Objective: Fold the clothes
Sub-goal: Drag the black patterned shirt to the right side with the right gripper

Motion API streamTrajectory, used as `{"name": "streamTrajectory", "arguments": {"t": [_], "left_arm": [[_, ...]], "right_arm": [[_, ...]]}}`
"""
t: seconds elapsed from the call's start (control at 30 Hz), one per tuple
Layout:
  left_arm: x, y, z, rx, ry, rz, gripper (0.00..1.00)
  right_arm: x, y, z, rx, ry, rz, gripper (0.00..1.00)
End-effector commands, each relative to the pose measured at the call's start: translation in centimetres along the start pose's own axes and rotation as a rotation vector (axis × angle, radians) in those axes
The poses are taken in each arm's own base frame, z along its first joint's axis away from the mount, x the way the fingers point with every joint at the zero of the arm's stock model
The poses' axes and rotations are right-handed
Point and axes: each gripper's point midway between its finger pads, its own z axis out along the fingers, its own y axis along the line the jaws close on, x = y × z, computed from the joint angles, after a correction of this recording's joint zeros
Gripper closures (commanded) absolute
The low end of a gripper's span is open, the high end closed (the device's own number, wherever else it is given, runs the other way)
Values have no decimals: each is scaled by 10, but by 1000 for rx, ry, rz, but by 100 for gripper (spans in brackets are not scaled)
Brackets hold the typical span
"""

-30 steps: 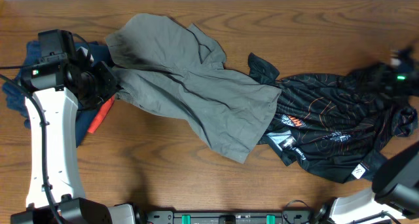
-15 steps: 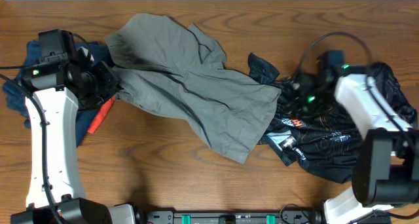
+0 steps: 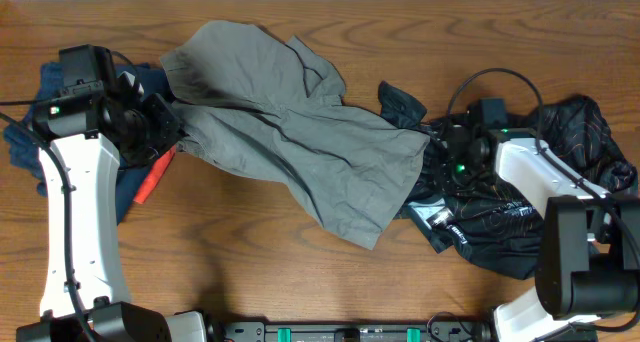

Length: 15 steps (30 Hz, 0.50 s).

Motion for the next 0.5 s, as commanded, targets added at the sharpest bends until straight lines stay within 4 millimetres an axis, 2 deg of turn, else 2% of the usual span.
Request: {"name": "streamTrajectory", "arguments": {"t": [0.0, 0.13, 0.2, 0.27, 0.3, 0.47], "left_arm": [[0, 4, 2, -19, 1, 13, 94], [0, 4, 2, -19, 1, 12, 94], [0, 4, 2, -19, 1, 12, 94], [0, 4, 2, -19, 1, 12, 94], [0, 4, 2, -20, 2, 12, 93], [1, 5, 2, -23, 7, 10, 94]], "right_arm": [[6, -75, -10, 283, -3, 170, 62], [0, -130, -30, 336, -86, 359, 62], [0, -163, -44, 369, -138, 480, 65], [8, -202, -64, 445, -186, 659, 71], [14, -220, -74, 480, -207, 744, 72], [48, -284, -123, 590, -257, 1009, 70]]}}
